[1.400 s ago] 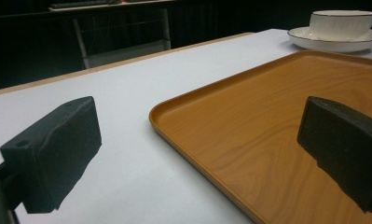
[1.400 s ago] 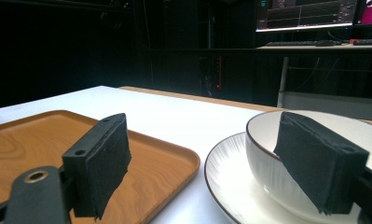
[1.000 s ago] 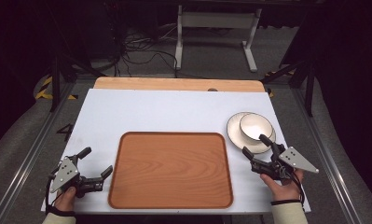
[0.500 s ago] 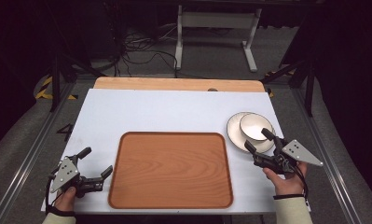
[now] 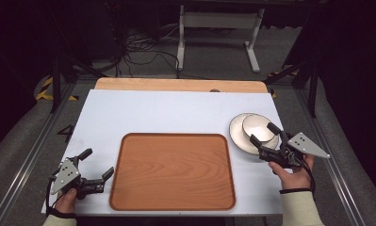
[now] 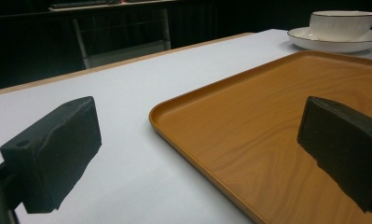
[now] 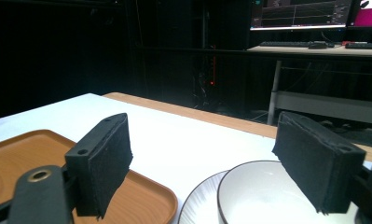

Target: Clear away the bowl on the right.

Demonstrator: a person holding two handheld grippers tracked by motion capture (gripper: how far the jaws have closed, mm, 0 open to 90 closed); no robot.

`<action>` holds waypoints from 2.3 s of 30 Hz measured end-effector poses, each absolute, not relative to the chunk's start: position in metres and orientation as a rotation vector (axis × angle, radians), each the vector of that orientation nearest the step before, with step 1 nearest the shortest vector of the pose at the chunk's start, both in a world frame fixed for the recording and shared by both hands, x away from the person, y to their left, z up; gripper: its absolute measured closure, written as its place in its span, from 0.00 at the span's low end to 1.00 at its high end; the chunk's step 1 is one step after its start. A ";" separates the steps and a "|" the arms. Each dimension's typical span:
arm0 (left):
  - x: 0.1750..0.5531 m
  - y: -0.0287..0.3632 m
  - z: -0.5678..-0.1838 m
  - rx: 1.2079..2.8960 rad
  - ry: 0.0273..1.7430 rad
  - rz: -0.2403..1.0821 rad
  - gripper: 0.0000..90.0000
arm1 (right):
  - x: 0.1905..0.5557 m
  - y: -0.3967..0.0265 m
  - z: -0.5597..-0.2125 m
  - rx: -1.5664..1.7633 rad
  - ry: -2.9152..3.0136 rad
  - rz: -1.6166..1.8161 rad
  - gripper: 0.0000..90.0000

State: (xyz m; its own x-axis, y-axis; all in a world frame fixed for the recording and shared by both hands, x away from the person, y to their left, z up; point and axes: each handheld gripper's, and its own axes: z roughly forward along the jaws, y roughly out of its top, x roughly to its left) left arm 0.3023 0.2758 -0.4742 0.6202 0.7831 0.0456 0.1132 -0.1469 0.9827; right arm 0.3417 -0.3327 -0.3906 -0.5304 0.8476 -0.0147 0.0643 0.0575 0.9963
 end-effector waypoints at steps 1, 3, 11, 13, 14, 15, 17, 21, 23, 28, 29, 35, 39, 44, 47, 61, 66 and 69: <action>0.302 0.276 -0.474 1.639 0.754 0.692 0.00 | 0.342 -0.333 -0.391 0.927 1.691 1.539 0.21; 0.302 0.276 -0.474 1.640 0.754 0.693 0.00 | 0.345 -0.336 -0.390 0.941 1.697 1.526 0.22; 0.302 0.276 -0.474 1.640 0.753 0.693 0.00 | 0.354 -0.344 -0.388 0.989 1.703 1.482 0.26; 0.302 0.276 -0.474 1.640 0.754 0.693 0.00 | 0.357 -0.346 -0.388 1.015 1.697 1.478 0.28; 0.302 0.276 -0.474 1.641 0.754 0.693 0.00 | 0.359 -0.348 -0.388 1.029 1.696 1.471 0.28; 0.302 0.276 -0.474 1.640 0.753 0.692 0.00 | 0.361 -0.349 -0.388 1.037 1.696 1.463 0.28; 0.302 0.276 -0.474 1.642 0.753 0.694 0.00 | 0.365 -0.352 -0.388 1.061 1.698 1.443 0.28; 0.302 0.276 -0.474 1.640 0.754 0.693 0.00 | 0.374 -0.356 -0.387 1.106 1.707 1.398 0.28; 0.302 0.276 -0.474 1.640 0.753 0.692 0.00 | 0.379 -0.358 -0.386 1.123 1.717 1.370 0.28; 0.302 0.276 -0.474 1.641 0.753 0.694 0.00 | 0.390 -0.362 -0.385 1.166 1.743 1.298 0.29; 0.302 0.276 -0.474 1.641 0.753 0.694 0.00 | 0.392 -0.362 -0.386 1.174 1.746 1.289 0.29; 0.302 0.276 -0.474 1.640 0.754 0.693 0.00 | 0.400 -0.365 -0.386 1.235 1.771 1.244 0.37; 0.302 0.276 -0.474 1.640 0.754 0.693 0.00 | 0.405 -0.365 -0.387 1.281 1.810 1.193 0.43; 0.302 0.276 -0.474 1.640 0.753 0.692 0.00 | 0.411 -0.365 -0.387 1.377 1.850 1.111 0.50; 0.302 0.276 -0.474 1.640 0.754 0.692 0.00 | 0.415 -0.365 -0.388 1.410 1.870 1.057 0.52; 0.302 0.276 -0.474 1.639 0.754 0.690 0.00 | 0.428 -0.360 -0.386 1.558 1.895 0.894 0.66; 0.302 0.276 -0.474 1.639 0.753 0.690 0.00 | 0.427 -0.361 -0.384 1.568 1.861 0.869 0.67; 0.302 0.276 -0.474 1.639 0.754 0.691 0.00 | 0.427 -0.364 -0.383 1.581 1.852 0.843 0.67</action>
